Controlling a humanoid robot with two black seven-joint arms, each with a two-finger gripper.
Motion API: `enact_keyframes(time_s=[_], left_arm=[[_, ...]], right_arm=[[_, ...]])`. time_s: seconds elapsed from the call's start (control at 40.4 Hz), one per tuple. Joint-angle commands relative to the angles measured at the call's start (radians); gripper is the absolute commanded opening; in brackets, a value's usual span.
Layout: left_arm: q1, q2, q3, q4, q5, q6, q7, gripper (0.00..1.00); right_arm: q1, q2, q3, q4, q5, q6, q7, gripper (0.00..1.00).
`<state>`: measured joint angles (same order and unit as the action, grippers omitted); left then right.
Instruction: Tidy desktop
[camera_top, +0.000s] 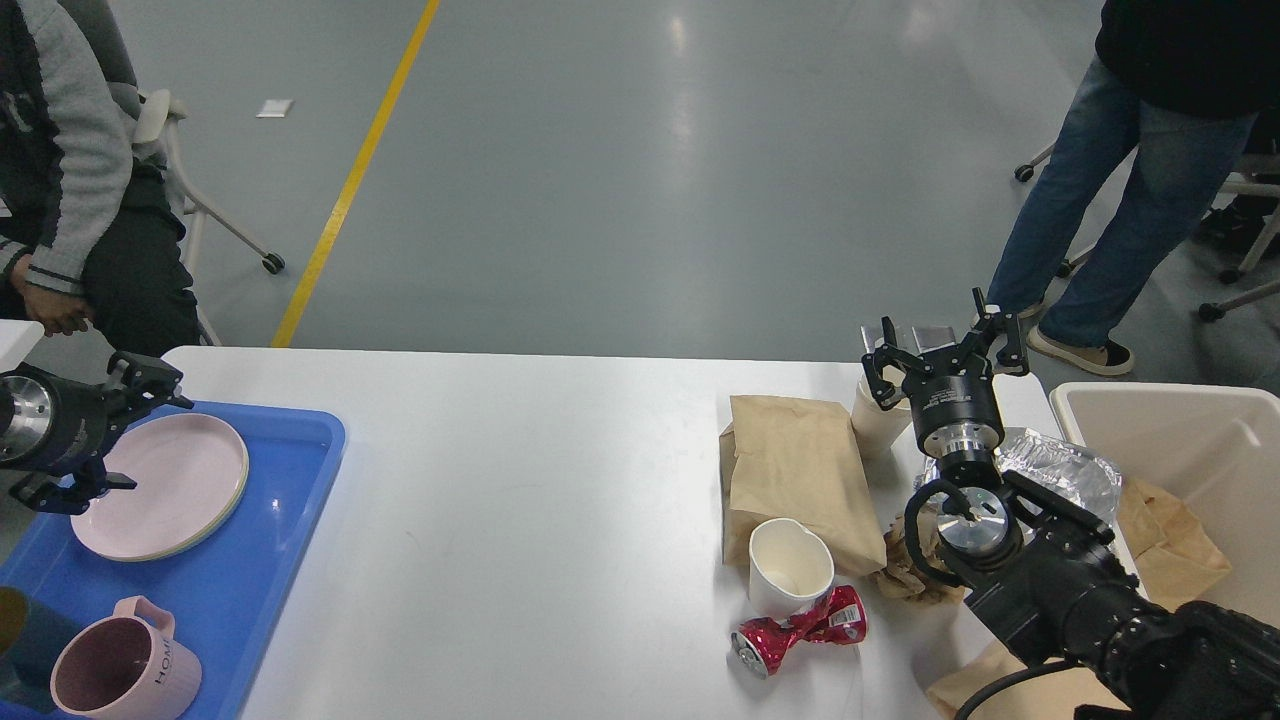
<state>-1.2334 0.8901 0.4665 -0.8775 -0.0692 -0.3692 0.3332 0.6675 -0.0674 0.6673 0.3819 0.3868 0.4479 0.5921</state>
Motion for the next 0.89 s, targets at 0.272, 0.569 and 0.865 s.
enact_keyframes(time_s=[0.272,0.569,0.865], left_arm=[[0.175,0.009,-0.385,0.101,-0.118,0.013,-0.071,0.97],[0.451,-0.233,-1.075,0.406,-0.135,0.018,-0.069,0.97],[0.459,-0.303,-1.261,0.473,-0.146,0.018,-0.085,0.97]], right_arm=[[-0.002,0.001,0.0,-0.001,-0.002,0.0,0.0,1.0],[-0.002,0.001,0.0,-0.002,-0.002,0.0,0.0,1.0],[0.0,0.0,0.0,-0.002,-0.002,0.0,0.0,1.0]])
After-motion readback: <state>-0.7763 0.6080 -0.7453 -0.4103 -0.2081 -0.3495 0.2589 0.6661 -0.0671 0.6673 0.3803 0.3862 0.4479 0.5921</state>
